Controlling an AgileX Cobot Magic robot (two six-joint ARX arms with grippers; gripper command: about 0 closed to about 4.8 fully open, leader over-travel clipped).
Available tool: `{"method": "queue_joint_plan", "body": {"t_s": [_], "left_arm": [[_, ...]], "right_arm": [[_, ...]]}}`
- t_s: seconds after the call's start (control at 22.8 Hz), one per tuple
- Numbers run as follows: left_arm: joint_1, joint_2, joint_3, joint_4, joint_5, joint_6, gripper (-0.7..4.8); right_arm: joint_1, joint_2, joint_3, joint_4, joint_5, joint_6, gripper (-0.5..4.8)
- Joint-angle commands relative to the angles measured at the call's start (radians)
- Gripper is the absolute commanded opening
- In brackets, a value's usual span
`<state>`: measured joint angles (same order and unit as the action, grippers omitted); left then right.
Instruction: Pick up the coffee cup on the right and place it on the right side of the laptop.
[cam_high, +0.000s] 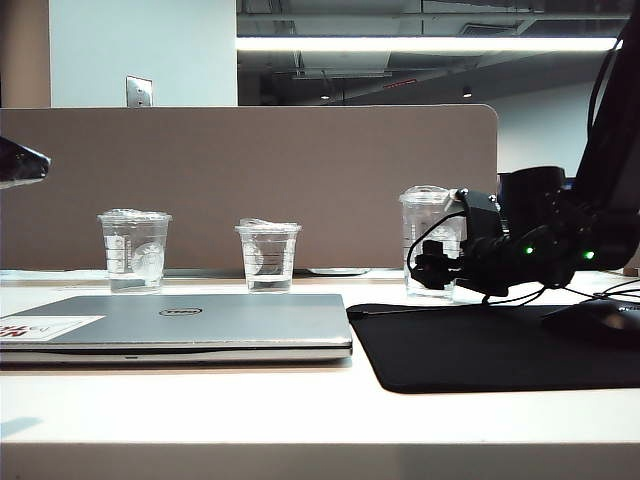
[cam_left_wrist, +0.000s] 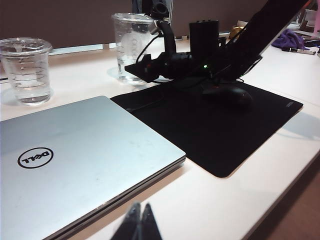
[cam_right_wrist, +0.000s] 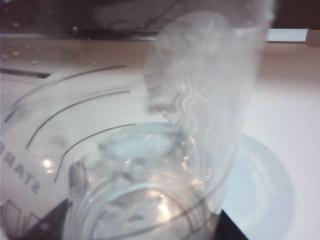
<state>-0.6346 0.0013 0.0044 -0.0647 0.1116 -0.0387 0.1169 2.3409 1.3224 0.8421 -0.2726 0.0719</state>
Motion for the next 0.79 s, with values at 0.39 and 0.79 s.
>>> {"method": "queue_joint_plan", "body": {"t_s": [0.39, 0.79], "left_arm": [[-0.006, 0.000, 0.003, 0.010, 0.001, 0.002, -0.05], [-0.006, 0.000, 0.003, 0.010, 0.001, 0.002, -0.05]], "right_arm": [[0.002, -0.101, -0.166, 0.183, 0.008, 0.001, 3.59], [0.003, -0.205, -0.313, 0.298, -0.018, 0.007, 3.59]]}}
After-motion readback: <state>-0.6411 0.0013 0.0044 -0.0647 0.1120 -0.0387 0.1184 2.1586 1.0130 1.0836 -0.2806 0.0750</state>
